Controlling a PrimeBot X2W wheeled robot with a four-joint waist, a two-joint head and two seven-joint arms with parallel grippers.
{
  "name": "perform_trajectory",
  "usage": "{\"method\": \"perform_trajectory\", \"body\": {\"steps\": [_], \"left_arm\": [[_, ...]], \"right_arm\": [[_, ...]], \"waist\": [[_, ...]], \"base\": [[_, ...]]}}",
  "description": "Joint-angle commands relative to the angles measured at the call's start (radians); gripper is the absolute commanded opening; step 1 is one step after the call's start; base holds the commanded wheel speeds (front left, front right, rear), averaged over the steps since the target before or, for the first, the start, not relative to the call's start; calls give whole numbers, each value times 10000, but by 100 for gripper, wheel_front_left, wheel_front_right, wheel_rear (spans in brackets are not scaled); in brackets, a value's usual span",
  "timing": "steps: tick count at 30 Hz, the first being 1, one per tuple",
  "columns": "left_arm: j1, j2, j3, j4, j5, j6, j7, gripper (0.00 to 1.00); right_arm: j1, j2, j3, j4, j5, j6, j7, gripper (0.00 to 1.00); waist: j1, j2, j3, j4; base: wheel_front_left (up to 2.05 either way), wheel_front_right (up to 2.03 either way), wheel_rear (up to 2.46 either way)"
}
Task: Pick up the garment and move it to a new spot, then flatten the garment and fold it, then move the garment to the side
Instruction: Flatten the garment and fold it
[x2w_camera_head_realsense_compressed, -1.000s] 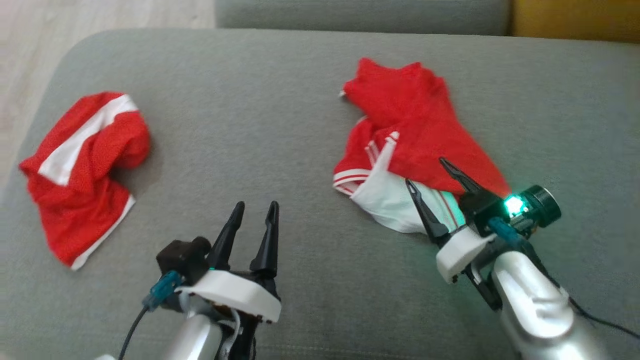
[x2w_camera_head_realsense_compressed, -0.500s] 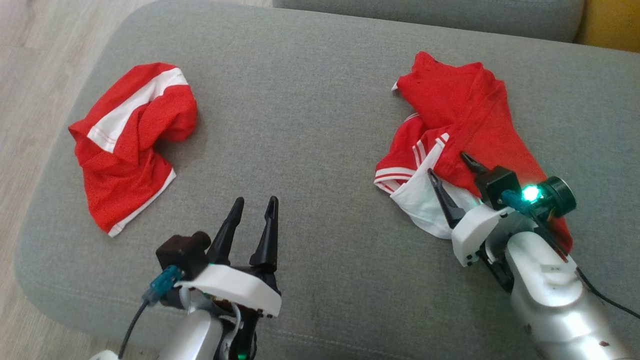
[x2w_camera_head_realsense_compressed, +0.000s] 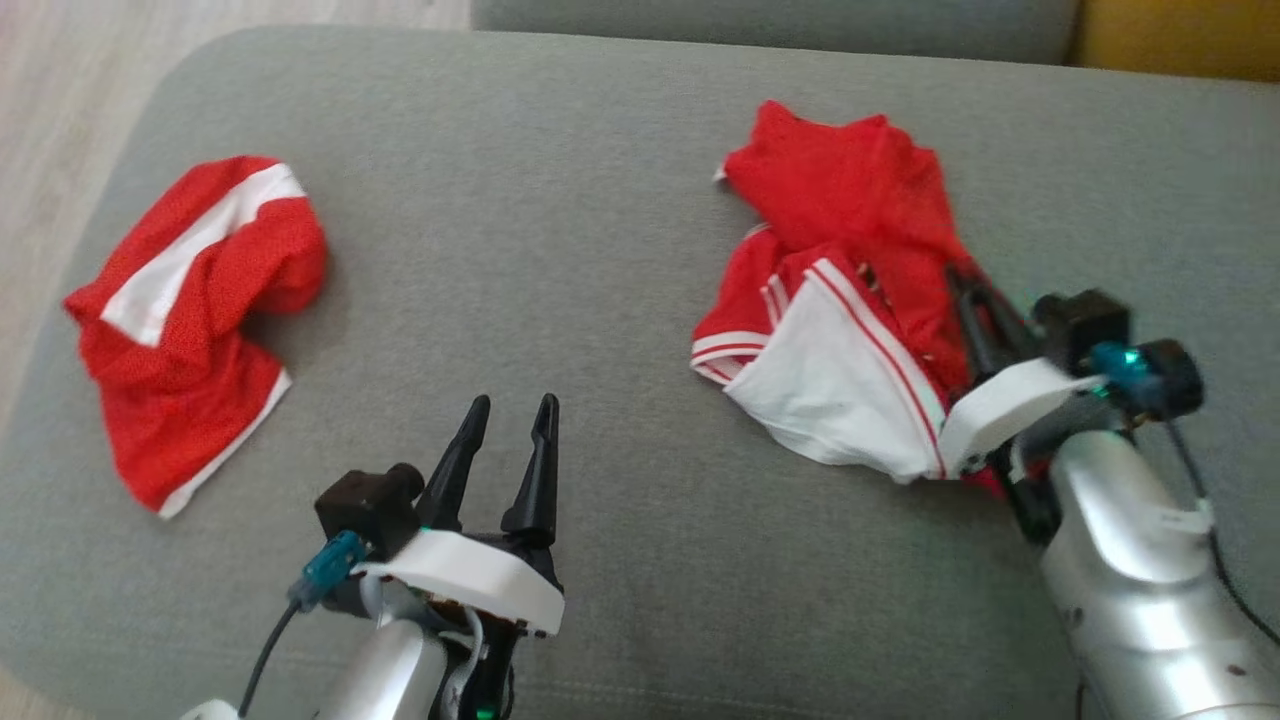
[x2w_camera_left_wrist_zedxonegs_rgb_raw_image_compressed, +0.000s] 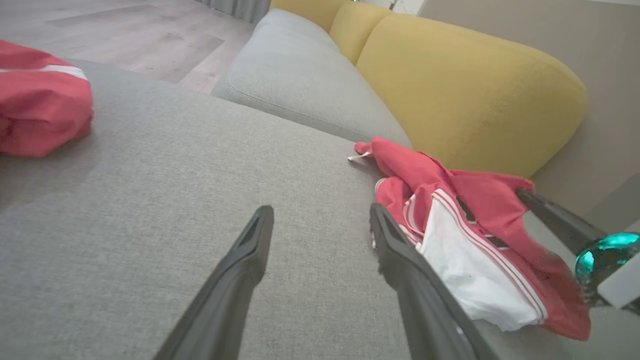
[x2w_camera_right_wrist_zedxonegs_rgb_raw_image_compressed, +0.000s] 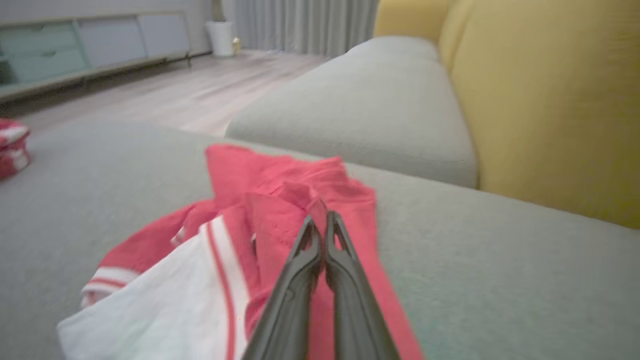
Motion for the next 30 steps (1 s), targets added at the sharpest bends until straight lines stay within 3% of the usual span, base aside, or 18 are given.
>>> {"method": "perform_trajectory", "body": {"steps": [1,15,22,30], "left_arm": [[-514,33,283,-277,108,-58,-51,100],[-1600,33,-593,675,370,-506,-51,100],[-2083,39,-935,2000,883,-614,-51,100],[-2732,179,-1147,3153,1882,-588,-51,100]], "right_arm": [[-181,124,-138,-531,150,40,-144,0],[1315,547,-3533,-3022,-320,40,567,0],[1631,777,-3510,-3215,-163,40,798,0],[1536,799,-3057,-3099,300,40,761,0]], "waist": [[-1,0,-52,-352],[-1,0,417,-2172],[-1,0,568,-2704],[-1,0,679,-2861]], "base": [[0,0,0],[0,0,0],[0,0,0],[0,0,0]]}}
